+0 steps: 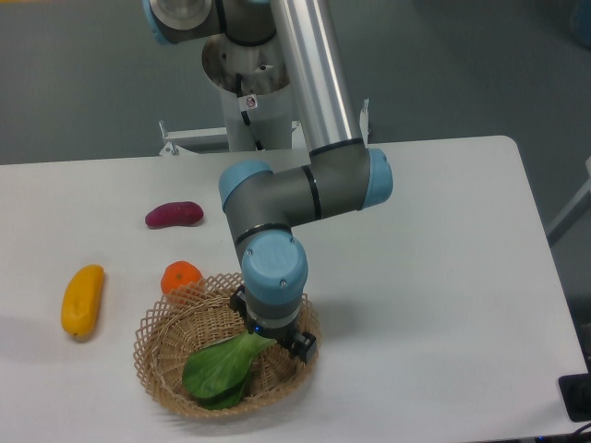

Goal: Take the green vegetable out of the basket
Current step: 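Lower the gripper onto the bok choy and close on its stem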

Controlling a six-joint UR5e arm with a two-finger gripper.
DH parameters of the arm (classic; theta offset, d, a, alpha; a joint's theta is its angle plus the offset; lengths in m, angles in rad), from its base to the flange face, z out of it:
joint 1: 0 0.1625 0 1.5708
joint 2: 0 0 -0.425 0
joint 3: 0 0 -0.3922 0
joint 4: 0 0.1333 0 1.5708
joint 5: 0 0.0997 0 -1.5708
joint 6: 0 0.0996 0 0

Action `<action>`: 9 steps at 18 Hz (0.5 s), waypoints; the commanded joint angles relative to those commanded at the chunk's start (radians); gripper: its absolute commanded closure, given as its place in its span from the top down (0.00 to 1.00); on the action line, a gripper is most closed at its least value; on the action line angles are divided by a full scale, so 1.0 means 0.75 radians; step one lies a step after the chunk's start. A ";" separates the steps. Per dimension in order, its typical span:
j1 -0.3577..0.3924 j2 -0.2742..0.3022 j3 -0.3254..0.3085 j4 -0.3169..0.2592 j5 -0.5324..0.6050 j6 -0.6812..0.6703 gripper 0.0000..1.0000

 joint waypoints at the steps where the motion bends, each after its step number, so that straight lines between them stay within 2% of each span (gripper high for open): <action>1: 0.000 -0.004 0.002 0.000 0.000 -0.012 1.00; 7: -0.020 -0.014 0.002 0.000 0.000 -0.021 1.00; 9: -0.023 -0.016 0.002 0.000 0.000 -0.021 0.84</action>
